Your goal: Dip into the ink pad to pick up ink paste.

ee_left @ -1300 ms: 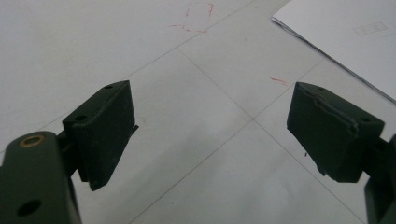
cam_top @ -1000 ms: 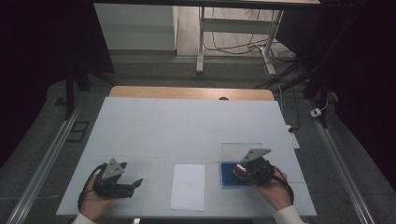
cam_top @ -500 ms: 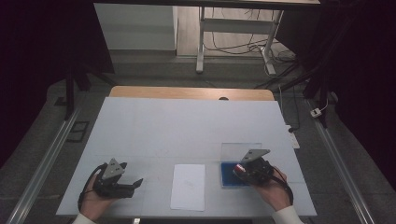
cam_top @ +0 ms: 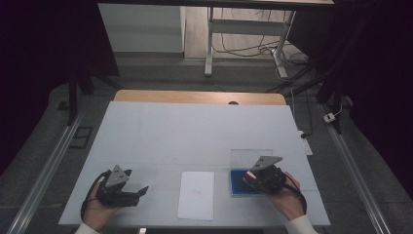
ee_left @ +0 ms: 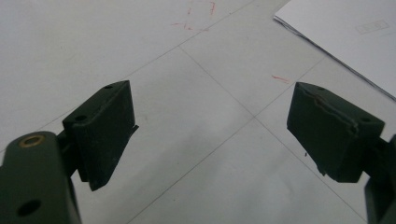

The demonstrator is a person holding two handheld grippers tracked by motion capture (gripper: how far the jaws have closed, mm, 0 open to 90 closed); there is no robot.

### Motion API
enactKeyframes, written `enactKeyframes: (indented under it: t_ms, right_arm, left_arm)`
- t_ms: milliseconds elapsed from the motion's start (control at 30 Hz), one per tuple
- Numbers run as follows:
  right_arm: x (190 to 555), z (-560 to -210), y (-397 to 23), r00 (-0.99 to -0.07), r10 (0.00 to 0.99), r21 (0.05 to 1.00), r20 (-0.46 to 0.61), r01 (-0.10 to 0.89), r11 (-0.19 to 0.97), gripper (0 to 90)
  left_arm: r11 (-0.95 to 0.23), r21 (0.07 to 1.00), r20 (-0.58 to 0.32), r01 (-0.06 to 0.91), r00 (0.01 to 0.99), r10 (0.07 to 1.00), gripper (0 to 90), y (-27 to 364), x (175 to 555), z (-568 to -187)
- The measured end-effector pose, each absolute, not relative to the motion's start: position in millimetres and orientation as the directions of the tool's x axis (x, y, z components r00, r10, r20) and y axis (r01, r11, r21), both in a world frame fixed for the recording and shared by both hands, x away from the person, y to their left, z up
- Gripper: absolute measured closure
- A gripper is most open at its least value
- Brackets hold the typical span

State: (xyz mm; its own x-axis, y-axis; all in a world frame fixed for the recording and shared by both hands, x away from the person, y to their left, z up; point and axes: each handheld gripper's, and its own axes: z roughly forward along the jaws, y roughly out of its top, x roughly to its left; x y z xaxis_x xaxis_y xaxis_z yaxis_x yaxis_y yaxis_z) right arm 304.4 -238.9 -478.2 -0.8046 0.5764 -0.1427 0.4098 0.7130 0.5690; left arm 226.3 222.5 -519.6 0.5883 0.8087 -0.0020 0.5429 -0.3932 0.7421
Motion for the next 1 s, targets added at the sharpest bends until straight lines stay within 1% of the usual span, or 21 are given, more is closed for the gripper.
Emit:
enactKeyframes:
  t_ms: [33, 133, 200, 267, 300, 367, 400, 733, 833, 900, 1000]
  right_arm:
    - [304.5, -478.1, -239.3, -0.806, 0.575, 0.570, -0.142, 0.408, 0.713, 68.7]
    - [305.1, -478.8, -240.6, -0.808, 0.575, 0.569, -0.129, 0.415, 0.710, 61.4]
    - [304.7, -478.2, -241.1, -0.809, 0.573, 0.572, -0.132, 0.410, 0.710, 60.9]
    - [303.9, -475.6, -241.7, -0.802, 0.583, 0.585, -0.129, 0.413, 0.698, 61.1]
    - [303.7, -473.0, -242.4, -0.798, 0.590, 0.596, -0.125, 0.415, 0.687, 62.6]
    - [303.6, -470.3, -243.3, -0.799, 0.589, 0.603, -0.121, 0.412, 0.683, 68.4]
    - [303.5, -469.4, -243.7, -0.798, 0.590, 0.602, -0.125, 0.411, 0.684, 69.1]
    - [304.0, -470.2, -242.5, -0.795, 0.592, 0.595, -0.132, 0.414, 0.689, 68.8]
    - [304.2, -469.7, -242.8, -0.794, 0.595, 0.595, -0.124, 0.420, 0.685, 70.1]
    - [303.0, -467.7, -242.6, -0.788, 0.598, 0.602, -0.144, 0.410, 0.685, 70.4]
    - [300.6, -456.0, -246.9, -0.781, 0.609, 0.641, -0.137, 0.398, 0.656, 70.5]
  left_arm:
    - [-0.393, 0.742, -0.002, 0.543, 0.588, 0.809, 15.3, 222.6, 226.4, -519.6]
    - [-0.394, 0.741, -0.002, 0.543, 0.589, 0.808, 15.3, 223.0, 226.6, -519.6]
    - [-0.394, 0.741, -0.002, 0.544, 0.588, 0.809, 15.3, 223.1, 226.7, -519.6]
    - [-0.395, 0.741, -0.002, 0.543, 0.589, 0.808, 15.3, 223.1, 226.7, -519.7]
    - [-0.395, 0.741, -0.001, 0.543, 0.589, 0.808, 15.3, 223.1, 226.7, -519.7]
    - [-0.395, 0.741, -0.001, 0.544, 0.589, 0.808, 15.3, 223.2, 226.6, -519.6]
    - [-0.394, 0.741, -0.001, 0.544, 0.588, 0.809, 15.3, 223.2, 226.6, -519.6]
    - [-0.392, 0.742, -0.003, 0.544, 0.587, 0.810, 15.3, 223.5, 226.5, -519.3]
    - [-0.390, 0.743, -0.004, 0.544, 0.586, 0.810, 15.3, 224.1, 226.4, -519.0]
    - [-0.389, 0.743, -0.003, 0.544, 0.584, 0.812, 15.3, 224.4, 226.4, -518.9]
    - [-0.387, 0.745, -0.005, 0.544, 0.584, 0.812, 15.3, 224.8, 226.7, -519.0]
